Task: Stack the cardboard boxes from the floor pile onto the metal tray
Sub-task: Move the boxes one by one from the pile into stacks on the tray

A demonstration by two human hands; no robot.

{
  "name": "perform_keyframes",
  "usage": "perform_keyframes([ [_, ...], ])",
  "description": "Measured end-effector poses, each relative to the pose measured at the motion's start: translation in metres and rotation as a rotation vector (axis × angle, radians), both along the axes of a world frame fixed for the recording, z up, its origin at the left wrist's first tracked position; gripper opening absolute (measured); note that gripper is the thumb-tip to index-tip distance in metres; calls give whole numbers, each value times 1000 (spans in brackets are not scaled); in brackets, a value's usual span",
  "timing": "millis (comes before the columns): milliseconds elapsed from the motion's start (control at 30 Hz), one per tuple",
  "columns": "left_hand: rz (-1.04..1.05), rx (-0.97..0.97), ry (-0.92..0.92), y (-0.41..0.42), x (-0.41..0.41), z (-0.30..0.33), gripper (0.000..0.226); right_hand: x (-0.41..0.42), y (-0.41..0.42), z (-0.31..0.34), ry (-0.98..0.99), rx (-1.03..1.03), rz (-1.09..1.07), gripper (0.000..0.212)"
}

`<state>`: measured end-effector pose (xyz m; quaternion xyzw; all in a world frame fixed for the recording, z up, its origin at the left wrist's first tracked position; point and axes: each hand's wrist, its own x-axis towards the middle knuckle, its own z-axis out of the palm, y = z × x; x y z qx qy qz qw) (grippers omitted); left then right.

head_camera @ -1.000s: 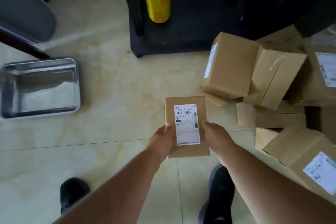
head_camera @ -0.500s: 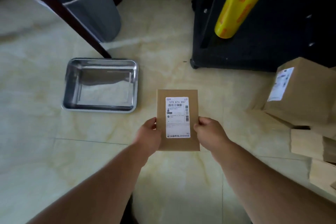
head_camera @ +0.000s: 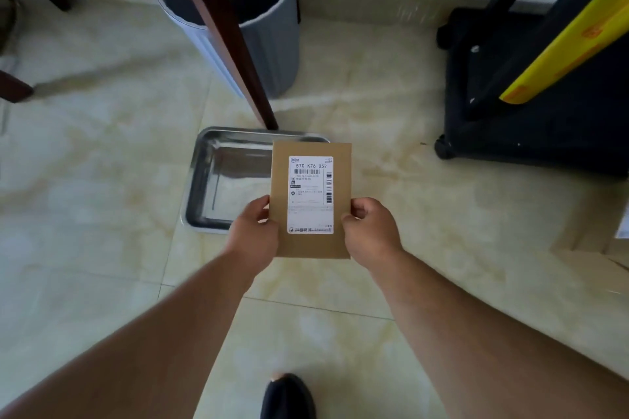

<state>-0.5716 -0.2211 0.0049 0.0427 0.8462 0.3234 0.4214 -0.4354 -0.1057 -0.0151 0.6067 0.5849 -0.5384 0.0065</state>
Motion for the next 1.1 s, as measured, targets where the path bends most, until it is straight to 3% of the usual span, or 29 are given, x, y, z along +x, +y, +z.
perform_keyframes([
  [167, 25, -36, 66, 4, -36, -27, 32, -40, 5, -24, 4, 21, 48, 31],
  [700, -82, -110, 123, 18, -68, -99, 35, -68, 16, -91, -13, -5, 129, 40],
  [933, -163, -153, 102, 13, -64, -106, 50, -62, 13, -94, 35, -104, 157, 39],
  [1100, -179, -163, 87, 13, -65, -105, 47, -61, 15, -91, 55, -118, 163, 36],
])
